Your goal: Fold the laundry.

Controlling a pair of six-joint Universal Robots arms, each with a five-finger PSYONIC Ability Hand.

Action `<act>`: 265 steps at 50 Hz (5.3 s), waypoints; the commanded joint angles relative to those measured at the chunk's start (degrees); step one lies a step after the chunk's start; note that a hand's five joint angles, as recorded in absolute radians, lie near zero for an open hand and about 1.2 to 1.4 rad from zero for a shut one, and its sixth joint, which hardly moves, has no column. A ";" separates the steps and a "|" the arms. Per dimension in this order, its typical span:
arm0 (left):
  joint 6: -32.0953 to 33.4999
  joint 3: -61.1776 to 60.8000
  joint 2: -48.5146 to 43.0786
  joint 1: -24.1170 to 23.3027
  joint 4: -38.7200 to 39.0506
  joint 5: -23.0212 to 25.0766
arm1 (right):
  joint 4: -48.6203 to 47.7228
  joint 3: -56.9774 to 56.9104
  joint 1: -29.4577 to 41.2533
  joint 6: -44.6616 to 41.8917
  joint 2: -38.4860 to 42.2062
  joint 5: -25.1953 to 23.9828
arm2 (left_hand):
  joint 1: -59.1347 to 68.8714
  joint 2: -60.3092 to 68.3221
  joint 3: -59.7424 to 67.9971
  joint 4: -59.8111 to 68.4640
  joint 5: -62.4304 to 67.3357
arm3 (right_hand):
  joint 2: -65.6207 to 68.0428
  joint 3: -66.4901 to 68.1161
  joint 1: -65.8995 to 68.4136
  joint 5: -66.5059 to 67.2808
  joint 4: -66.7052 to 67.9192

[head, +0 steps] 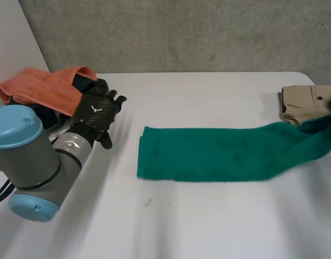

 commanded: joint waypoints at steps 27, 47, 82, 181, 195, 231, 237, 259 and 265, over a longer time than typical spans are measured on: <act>-8.47 5.59 -0.60 -5.56 1.06 -0.10 | -1.91 1.92 38.45 28.40 2.32 -9.65 | -1.49 -2.00 -2.37 -1.69 -2.62 | -57.68 -58.22 -54.39 -57.04 -58.69; -8.39 9.74 -6.68 -12.08 0.45 -0.98 | -3.39 10.81 19.53 19.38 1.17 0.98 | -1.49 -2.00 -2.37 -1.69 -2.62 | 12.32 11.78 15.61 12.96 11.31; -18.58 17.02 -7.46 -15.50 -4.29 -2.82 | 7.74 -2.36 26.92 61.48 -2.01 -13.78 | 0.24 -0.27 -0.64 0.04 -0.89 | -57.68 -58.22 -54.39 -57.04 -58.69; -21.57 24.85 -2.28 -10.41 -20.91 24.16 | -11.67 -7.19 37.39 38.09 14.00 -3.67 | -0.60 -1.11 -1.48 -0.80 -1.73 | 12.32 11.78 15.61 12.96 11.31; -22.97 27.05 1.67 -10.23 -18.80 24.07 | -11.58 -25.39 22.72 46.81 11.18 -3.50 | -0.43 -0.95 -1.31 -0.64 -1.57 | 12.32 11.78 15.61 12.96 11.31; -27.28 26.52 -1.14 -11.99 -15.90 23.98 | -3.06 -37.80 -17.90 45.57 30.10 -28.90 | 0.24 -0.27 -0.64 0.04 -0.89 | -57.68 -58.22 -54.39 -57.04 -58.69; -27.19 25.99 -0.88 -13.13 -16.07 23.98 | 3.97 -33.14 -20.62 45.58 19.89 -28.37 | 0.24 -0.27 -0.64 0.04 -0.89 | -57.68 -58.22 -54.39 -57.04 -58.69; -29.39 30.82 7.91 -8.05 -9.48 6.87 | -5.49 -41.17 -8.87 38.17 1.72 -0.75 | 0.24 -0.27 -0.64 0.04 -0.89 | -57.68 -58.22 -54.39 -57.04 -58.69; -27.73 33.02 6.86 6.35 -9.22 -1.42 | -13.24 -24.46 1.86 42.76 -5.42 -12.62 | 0.41 -0.11 -0.47 0.21 -0.73 | -57.68 -58.22 -54.39 -57.04 -58.69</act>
